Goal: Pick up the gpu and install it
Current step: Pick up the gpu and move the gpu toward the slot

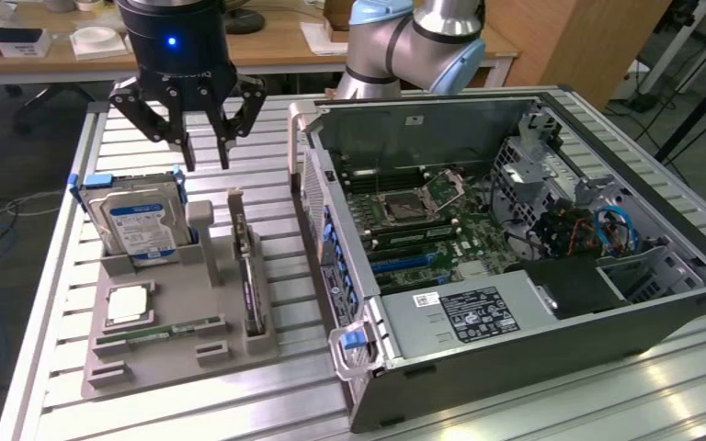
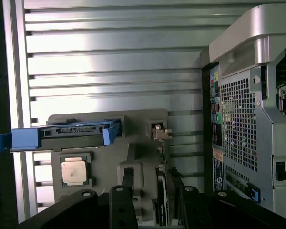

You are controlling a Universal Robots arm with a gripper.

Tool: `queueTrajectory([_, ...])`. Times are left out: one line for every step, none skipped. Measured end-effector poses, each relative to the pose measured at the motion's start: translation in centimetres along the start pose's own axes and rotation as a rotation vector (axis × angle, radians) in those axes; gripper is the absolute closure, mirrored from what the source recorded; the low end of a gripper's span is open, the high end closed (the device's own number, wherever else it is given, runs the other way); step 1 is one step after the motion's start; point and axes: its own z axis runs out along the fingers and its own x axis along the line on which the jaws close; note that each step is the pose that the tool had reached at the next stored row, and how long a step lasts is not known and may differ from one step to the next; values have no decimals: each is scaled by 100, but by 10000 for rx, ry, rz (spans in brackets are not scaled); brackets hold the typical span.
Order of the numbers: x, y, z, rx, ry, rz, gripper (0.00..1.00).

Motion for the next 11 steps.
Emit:
queueTrajectory([0, 0, 0, 0, 0, 0, 59])
queueTrajectory([0, 0, 0, 0, 0, 1, 59])
queueTrajectory([-1, -1, 0, -1, 0, 2, 59])
queueTrajectory([-4, -4, 0, -1, 0, 0, 59])
queueTrajectory([-7, -7, 1, -1, -1, 0, 59])
queueTrajectory([-10, -10, 1, 0, -1, 0, 59])
queueTrajectory([-13, -13, 2, -1, -1, 1, 59])
queueTrajectory([-17, -17, 2, -1, 0, 0, 59])
queueTrajectory([-22, -21, 2, 0, 0, 1, 59])
queueTrajectory([-27, -24, 2, 0, 0, 1, 59])
queueTrajectory([-31, -26, 3, 0, 1, 0, 59])
